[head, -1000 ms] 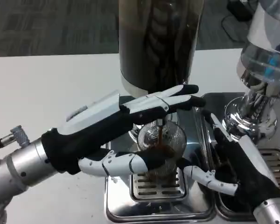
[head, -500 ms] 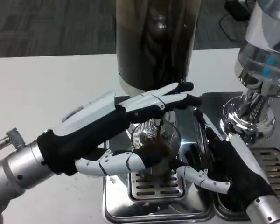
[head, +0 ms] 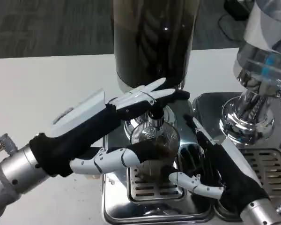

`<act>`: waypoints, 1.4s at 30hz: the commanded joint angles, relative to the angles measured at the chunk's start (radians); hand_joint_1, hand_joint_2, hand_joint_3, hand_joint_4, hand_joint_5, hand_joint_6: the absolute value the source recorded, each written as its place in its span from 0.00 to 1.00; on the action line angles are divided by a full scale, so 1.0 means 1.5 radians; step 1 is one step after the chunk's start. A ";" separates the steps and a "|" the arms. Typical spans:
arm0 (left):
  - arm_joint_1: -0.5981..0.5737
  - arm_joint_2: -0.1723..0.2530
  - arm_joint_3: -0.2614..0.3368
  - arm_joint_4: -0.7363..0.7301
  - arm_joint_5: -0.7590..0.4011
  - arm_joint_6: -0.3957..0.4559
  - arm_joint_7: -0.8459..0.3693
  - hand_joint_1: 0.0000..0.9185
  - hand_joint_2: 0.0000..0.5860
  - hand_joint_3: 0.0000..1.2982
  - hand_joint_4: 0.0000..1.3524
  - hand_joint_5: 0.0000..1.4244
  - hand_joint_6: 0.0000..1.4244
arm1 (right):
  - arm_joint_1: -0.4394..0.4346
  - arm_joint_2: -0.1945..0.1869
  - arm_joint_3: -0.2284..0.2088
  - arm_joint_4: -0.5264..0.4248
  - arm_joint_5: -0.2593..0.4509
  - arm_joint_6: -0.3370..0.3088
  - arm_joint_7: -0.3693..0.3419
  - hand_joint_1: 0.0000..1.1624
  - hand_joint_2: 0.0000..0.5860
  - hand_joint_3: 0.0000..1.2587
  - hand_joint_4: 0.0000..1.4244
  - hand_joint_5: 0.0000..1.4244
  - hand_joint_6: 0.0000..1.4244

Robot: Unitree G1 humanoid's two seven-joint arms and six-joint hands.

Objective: Grasp the cup under the faucet to collect the drink, then remove the cup.

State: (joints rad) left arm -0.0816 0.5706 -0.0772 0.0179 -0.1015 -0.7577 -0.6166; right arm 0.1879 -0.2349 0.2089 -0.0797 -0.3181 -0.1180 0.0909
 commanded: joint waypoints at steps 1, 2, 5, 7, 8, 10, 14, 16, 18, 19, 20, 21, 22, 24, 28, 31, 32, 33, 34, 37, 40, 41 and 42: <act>0.030 -0.002 0.027 -0.019 0.030 0.001 0.026 0.00 0.41 0.11 0.00 0.07 0.00 | -0.007 0.004 0.006 0.005 -0.001 0.002 0.003 0.55 0.27 0.00 0.00 0.00 0.00; 0.036 -0.008 0.037 -0.021 0.036 -0.001 0.039 0.00 0.41 0.11 0.00 0.07 0.00 | -0.008 0.004 0.007 0.006 -0.001 0.001 0.003 0.55 0.27 0.00 0.00 0.00 0.00; 0.055 -0.029 0.081 -0.027 0.057 -0.010 0.090 0.00 0.42 0.09 0.00 0.00 0.00 | -0.014 0.005 0.006 0.013 0.001 0.009 0.005 0.55 0.26 0.00 0.00 0.00 0.00; 0.068 -0.044 0.112 -0.032 0.079 -0.008 0.127 0.00 0.42 0.08 0.00 0.00 0.00 | -0.014 0.006 0.007 0.013 -0.002 0.010 0.002 0.55 0.27 0.00 0.00 0.00 0.00; 0.075 -0.050 0.125 -0.032 0.085 -0.009 0.143 0.00 0.42 0.08 0.00 0.00 0.00 | -0.014 0.007 0.007 0.013 -0.001 0.010 0.002 0.55 0.27 0.00 0.00 0.00 0.00; 0.088 -0.059 0.146 -0.030 0.098 -0.010 0.169 0.00 0.42 0.07 0.00 0.00 0.00 | -0.014 0.006 0.007 0.013 0.000 0.009 0.004 0.55 0.27 0.00 0.00 0.00 0.00; 0.112 -0.075 0.172 -0.030 0.112 -0.014 0.209 0.00 0.42 0.07 0.00 0.00 0.00 | -0.013 0.008 0.007 0.011 0.000 0.010 0.002 0.55 0.27 0.00 0.00 0.00 0.00; 0.132 -0.096 0.194 -0.025 0.118 -0.020 0.242 0.00 0.42 0.07 0.00 0.00 0.00 | -0.013 0.013 0.009 0.011 0.001 0.006 0.001 0.55 0.27 0.00 0.00 0.00 0.00; 0.158 -0.118 0.220 -0.012 0.130 -0.022 0.278 0.00 0.42 0.10 0.00 0.00 0.00 | -0.013 0.020 0.010 0.014 0.002 0.006 -0.002 0.55 0.27 0.00 0.00 0.00 0.00; 0.171 -0.123 0.229 -0.006 0.137 -0.018 0.291 0.00 0.43 0.11 0.00 0.01 0.00 | -0.013 0.023 0.010 0.016 0.003 0.006 -0.003 0.55 0.27 0.00 0.00 0.00 0.00; 0.187 -0.123 0.236 -0.004 0.147 -0.003 0.297 0.00 0.43 0.12 0.00 0.01 0.00 | -0.013 0.026 0.011 0.017 0.000 0.005 -0.006 0.55 0.27 0.00 0.00 0.00 0.00; 0.198 -0.121 0.239 -0.003 0.153 0.008 0.300 0.00 0.43 0.13 0.00 0.01 0.00 | -0.015 0.028 0.014 0.023 -0.001 0.004 -0.006 0.55 0.27 0.00 0.00 0.00 0.00; 0.210 -0.121 0.243 0.000 0.160 0.016 0.304 0.00 0.43 0.13 0.00 0.01 0.00 | -0.016 0.031 0.015 0.028 -0.003 0.001 -0.010 0.56 0.27 0.00 0.00 0.00 0.00; 0.225 -0.121 0.247 0.008 0.169 0.024 0.312 0.00 0.43 0.13 0.00 0.02 0.00 | -0.017 0.035 0.018 0.035 -0.006 -0.003 -0.016 0.56 0.26 0.00 0.00 0.00 0.00; 0.254 -0.129 0.249 0.034 0.183 0.040 0.329 0.00 0.42 0.14 0.00 0.02 0.00 | -0.021 0.046 0.022 0.049 -0.008 -0.014 -0.032 0.56 0.26 0.00 0.00 0.00 0.00; 0.266 -0.130 0.246 0.051 0.183 0.048 0.336 0.00 0.42 0.14 0.00 0.02 0.00 | -0.027 0.051 0.027 0.065 -0.016 -0.025 -0.047 0.59 0.25 0.00 0.00 0.00 0.00; 0.270 -0.130 0.244 0.055 0.181 0.051 0.336 0.00 0.42 0.14 0.00 0.02 0.00 | -0.030 0.055 0.028 0.072 -0.015 -0.031 -0.052 0.60 0.25 0.00 0.00 0.00 0.00; 0.273 -0.130 0.242 0.058 0.180 0.053 0.335 0.00 0.42 0.14 0.00 0.02 0.00 | -0.031 0.057 0.029 0.078 -0.014 -0.036 -0.054 0.60 0.25 0.00 0.00 0.00 0.00; 0.274 -0.130 0.241 0.060 0.179 0.054 0.335 0.00 0.42 0.14 0.00 0.02 0.00 | -0.031 0.060 0.029 0.082 -0.014 -0.045 -0.063 0.60 0.25 0.00 0.00 0.00 0.00; 0.277 -0.126 0.240 0.065 0.175 0.059 0.333 0.00 0.42 0.15 0.00 0.02 0.00 | -0.035 0.064 0.030 0.093 -0.018 -0.055 -0.077 0.60 0.24 0.00 0.00 0.00 0.00; 0.278 -0.123 0.240 0.067 0.170 0.064 0.330 0.00 0.42 0.15 0.00 0.03 0.00 | -0.039 0.073 0.031 0.114 -0.017 -0.076 -0.092 0.61 0.23 0.00 0.00 0.00 0.01; 0.278 -0.122 0.239 0.069 0.167 0.066 0.327 0.00 0.42 0.16 0.00 0.03 0.00 | -0.039 0.077 0.031 0.119 -0.018 -0.085 -0.099 0.61 0.23 0.00 0.00 0.00 0.01; 0.279 -0.121 0.239 0.069 0.165 0.068 0.325 0.00 0.42 0.16 0.00 0.03 0.00 | -0.041 0.080 0.031 0.127 -0.017 -0.094 -0.103 0.62 0.23 0.00 0.00 0.00 0.02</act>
State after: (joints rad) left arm 0.3274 0.3821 0.2899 0.1114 0.1613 -0.6736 -0.1243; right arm 0.1389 -0.1267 0.2526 0.0849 -0.3440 -0.2198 -0.0405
